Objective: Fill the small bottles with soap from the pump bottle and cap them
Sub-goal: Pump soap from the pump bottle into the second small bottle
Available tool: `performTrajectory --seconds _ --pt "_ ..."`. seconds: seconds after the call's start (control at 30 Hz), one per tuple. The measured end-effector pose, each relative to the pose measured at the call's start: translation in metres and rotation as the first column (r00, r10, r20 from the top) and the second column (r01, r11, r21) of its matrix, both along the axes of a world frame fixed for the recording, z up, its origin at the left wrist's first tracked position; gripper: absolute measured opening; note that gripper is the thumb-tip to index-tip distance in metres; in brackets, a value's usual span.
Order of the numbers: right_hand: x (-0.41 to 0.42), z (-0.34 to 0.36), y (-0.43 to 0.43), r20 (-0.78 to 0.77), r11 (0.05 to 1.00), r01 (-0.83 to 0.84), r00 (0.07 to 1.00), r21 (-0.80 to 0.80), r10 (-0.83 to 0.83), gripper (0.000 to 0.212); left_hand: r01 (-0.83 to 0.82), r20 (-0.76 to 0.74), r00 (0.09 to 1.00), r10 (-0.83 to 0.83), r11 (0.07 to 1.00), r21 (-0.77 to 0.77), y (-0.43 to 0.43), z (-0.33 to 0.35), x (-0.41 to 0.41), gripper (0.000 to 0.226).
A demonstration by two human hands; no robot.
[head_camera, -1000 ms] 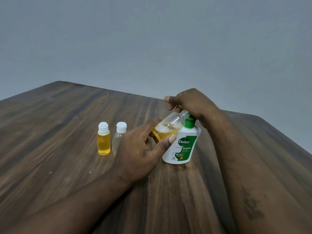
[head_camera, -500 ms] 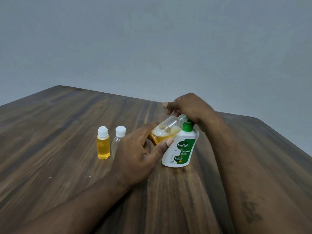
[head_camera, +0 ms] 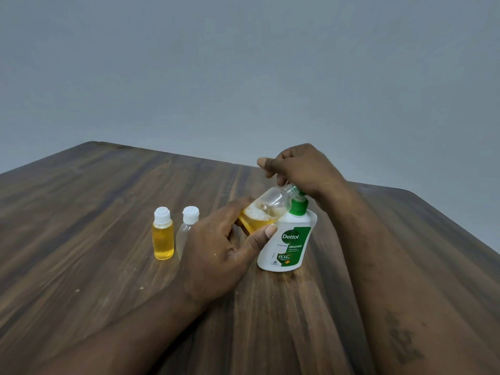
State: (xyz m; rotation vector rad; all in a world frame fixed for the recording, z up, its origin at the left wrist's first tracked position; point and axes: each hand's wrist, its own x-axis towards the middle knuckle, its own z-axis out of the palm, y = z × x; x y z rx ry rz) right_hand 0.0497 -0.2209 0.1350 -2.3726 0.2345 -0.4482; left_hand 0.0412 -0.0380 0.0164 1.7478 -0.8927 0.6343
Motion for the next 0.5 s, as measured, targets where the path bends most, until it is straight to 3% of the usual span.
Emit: performTrajectory --seconds 0.1,0.3,0.5 --pt "0.0024 -0.004 -0.0006 -0.133 0.999 -0.009 0.991 -0.033 0.004 0.034 0.006 -0.004 1.0 -0.006 1.0 -0.002 0.0006 -0.0015 -0.0004 0.053" --pt "0.0029 -0.0015 -0.0003 -0.117 0.997 -0.017 0.993 -0.077 0.008 0.036 0.01 -0.001 1.0 -0.01 1.0 -0.002 -0.0007 -0.0001 -0.0001 0.054" --pt "-0.0024 0.0031 -0.0002 0.166 0.997 0.065 0.984 -0.038 -0.057 0.041 0.014 -0.002 1.0 -0.014 1.0 -0.003 -0.0012 0.0006 -0.0017 0.059"
